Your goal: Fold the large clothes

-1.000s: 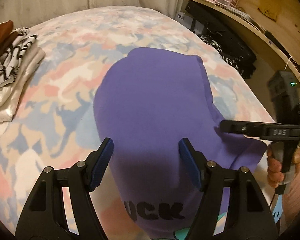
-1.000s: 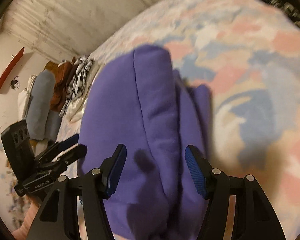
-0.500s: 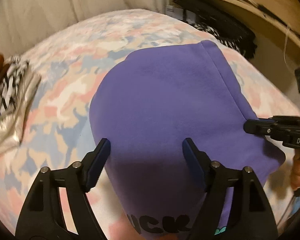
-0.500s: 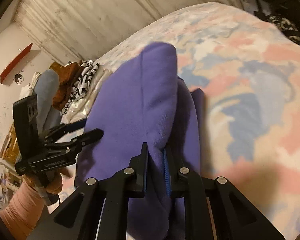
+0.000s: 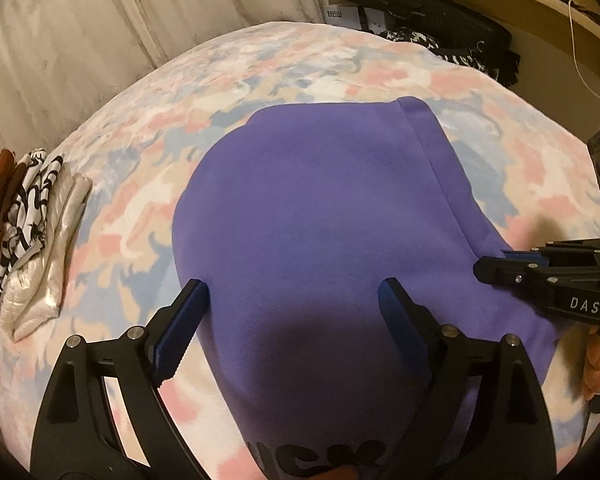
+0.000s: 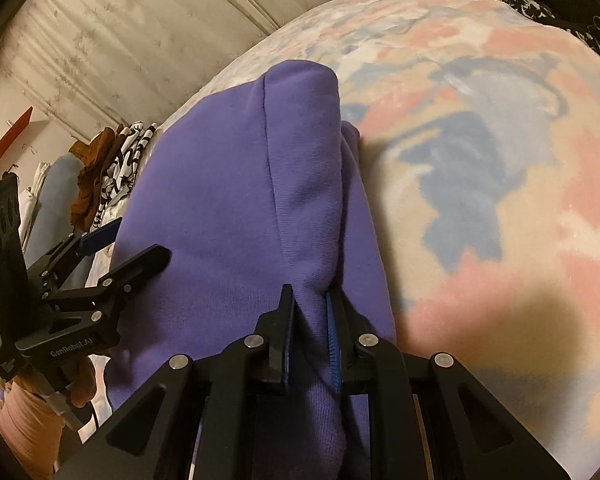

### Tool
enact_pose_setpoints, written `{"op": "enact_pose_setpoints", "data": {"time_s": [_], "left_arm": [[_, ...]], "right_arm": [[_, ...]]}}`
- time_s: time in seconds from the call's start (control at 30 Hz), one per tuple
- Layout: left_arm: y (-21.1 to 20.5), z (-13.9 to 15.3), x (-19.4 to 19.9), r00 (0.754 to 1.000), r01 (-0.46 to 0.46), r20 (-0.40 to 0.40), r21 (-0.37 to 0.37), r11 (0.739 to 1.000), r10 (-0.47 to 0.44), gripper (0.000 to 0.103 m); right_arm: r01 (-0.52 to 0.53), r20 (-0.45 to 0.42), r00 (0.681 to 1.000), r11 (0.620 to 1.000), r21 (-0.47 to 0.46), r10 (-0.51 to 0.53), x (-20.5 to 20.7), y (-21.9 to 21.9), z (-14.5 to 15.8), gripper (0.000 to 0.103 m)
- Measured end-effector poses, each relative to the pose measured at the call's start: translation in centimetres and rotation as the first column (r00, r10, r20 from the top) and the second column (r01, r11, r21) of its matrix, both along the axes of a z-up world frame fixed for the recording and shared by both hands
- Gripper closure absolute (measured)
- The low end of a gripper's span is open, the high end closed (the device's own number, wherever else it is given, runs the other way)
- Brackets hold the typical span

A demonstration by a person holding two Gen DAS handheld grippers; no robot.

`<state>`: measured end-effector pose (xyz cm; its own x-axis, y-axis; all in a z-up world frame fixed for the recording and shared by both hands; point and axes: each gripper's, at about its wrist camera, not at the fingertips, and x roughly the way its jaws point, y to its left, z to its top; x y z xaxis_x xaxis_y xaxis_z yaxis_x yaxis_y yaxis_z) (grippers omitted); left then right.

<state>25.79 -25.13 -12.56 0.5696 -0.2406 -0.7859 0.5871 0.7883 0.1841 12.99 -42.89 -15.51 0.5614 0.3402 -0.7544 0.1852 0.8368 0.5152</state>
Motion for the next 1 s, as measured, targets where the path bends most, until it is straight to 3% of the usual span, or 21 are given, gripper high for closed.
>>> {"op": "enact_pose_setpoints", "data": {"time_s": [0.13,0.27,0.43,0.5,0.77,0.9,1.0], "left_arm": [[1.1,0.2,0.2,1.0,-0.018,-0.009,-0.053,0.998,0.017,0.017],[2.2,1.0,0.9,0.996,-0.055,-0.07,-0.093,0.994,0.048,0.017],[3.7,2.5,1.0,0.988,-0.102,-0.133,-0.133,0.986,0.084,0.017],[4.3,3.4,0.7,0.989,-0.098,-0.124,-0.136,0.986,0.081,0.017],[7.0,5.0,3.9,0.973,-0.207,-0.132,-0.139,0.968,0.189,0.017],[7.6,4.5,7.1,0.952,-0.281,-0.172,-0.154,0.947,0.254,0.017],[7.6,3.9,9.1,0.943,-0.302,-0.196,-0.172,0.938,0.268,0.017]], "right_arm": [[-0.014,-0.002,1.0,0.998,-0.061,0.014,0.8,1.7,0.2,0.089],[-0.029,-0.015,0.999,0.995,-0.093,0.028,1.0,2.7,0.8,0.083],[-0.045,-0.031,0.999,0.993,-0.106,0.042,0.8,3.4,3.5,0.063],[-0.051,-0.025,0.999,0.989,-0.141,0.048,0.6,3.7,5.0,0.06],[-0.025,0.06,0.997,0.976,-0.215,0.039,3.3,4.2,11.7,0.059],[-0.023,0.116,0.992,0.979,-0.202,0.047,7.4,5.2,14.3,0.059],[-0.038,0.112,0.992,0.977,-0.21,0.063,10.9,6.4,14.6,0.059]]}}
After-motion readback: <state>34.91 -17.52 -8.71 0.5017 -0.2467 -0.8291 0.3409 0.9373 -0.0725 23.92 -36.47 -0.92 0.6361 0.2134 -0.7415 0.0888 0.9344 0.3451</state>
